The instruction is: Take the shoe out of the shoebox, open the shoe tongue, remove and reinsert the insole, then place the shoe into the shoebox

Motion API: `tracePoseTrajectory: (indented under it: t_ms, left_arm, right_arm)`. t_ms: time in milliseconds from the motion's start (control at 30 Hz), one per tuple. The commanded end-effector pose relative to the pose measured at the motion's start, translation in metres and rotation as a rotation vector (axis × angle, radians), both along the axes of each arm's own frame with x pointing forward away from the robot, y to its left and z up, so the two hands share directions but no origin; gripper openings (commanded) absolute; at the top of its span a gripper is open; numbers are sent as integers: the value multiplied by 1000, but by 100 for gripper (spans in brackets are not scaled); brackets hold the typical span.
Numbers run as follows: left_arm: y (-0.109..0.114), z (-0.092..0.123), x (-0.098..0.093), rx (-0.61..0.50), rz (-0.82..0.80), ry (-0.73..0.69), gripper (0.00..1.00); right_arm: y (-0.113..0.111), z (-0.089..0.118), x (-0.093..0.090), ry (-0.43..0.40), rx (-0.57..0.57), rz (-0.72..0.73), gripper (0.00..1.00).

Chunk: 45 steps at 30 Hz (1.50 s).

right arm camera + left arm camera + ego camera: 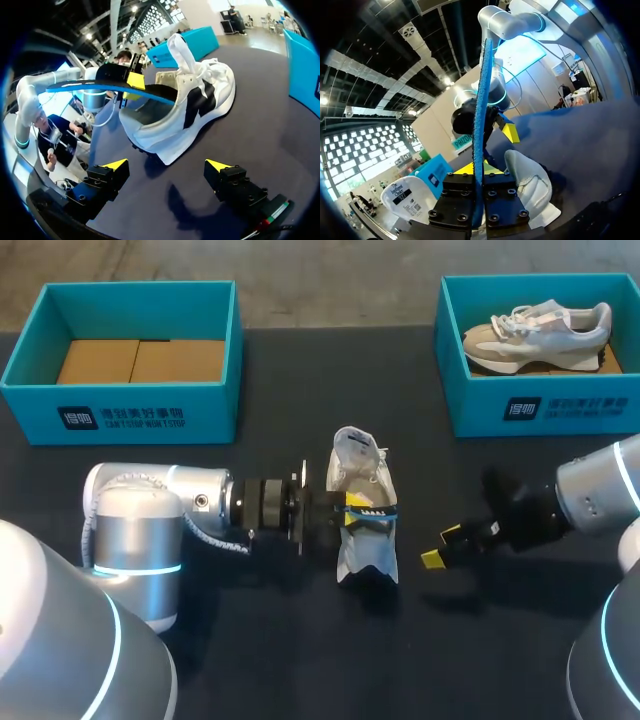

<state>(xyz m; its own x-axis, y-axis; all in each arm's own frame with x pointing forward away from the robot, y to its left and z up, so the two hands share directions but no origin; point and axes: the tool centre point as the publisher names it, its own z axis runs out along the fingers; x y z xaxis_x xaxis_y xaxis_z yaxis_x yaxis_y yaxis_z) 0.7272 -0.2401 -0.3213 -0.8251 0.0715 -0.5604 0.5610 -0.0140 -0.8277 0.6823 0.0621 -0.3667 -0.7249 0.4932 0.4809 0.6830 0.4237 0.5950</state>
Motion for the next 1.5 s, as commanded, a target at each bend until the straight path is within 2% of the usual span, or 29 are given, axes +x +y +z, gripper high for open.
tracePoseTrajectory:
  t_ms: [33, 267, 833, 867, 900, 933, 1200, 1267, 1367, 1433, 1500]
  left_arm:
    - [-3, -5, 3, 2, -6, 1, 0]
    - [-7, -9, 5, 12, -10, 9, 0]
    - [-7, -22, 11, 52, 6, 15, 0]
    - [-6, -20, 10, 50, 8, 15, 15]
    - [-6, -18, 10, 46, 10, 5, 38]
    - [-5, -16, 10, 40, 11, 5, 45]
    - [-6, 1, 5, 8, 0, -16, 41]
    - [-7, 5, 3, 1, -6, -21, 35]
    - [-9, 8, -1, -8, -19, -28, 35]
    - [-10, 9, -2, -10, -22, -29, 30]
    - [-10, 9, -3, -11, -29, -27, 16]
  right_arm:
    - [10, 0, 12, 0, -17, 20, 100]
    - [24, 1, 16, -18, -69, 83, 100]
    - [24, 14, 25, -43, -101, 104, 100]
    - [24, 13, 25, -41, -105, 105, 100]
    - [24, 13, 24, -40, -106, 105, 100]
    - [24, 13, 24, -40, -107, 105, 100]
    - [23, 13, 23, -40, -110, 101, 100]
    - [23, 13, 22, -39, -111, 101, 100]
    - [23, 13, 22, -40, -112, 99, 100]
    - [23, 13, 21, -41, -110, 96, 100]
    - [23, 13, 20, -42, -110, 94, 100]
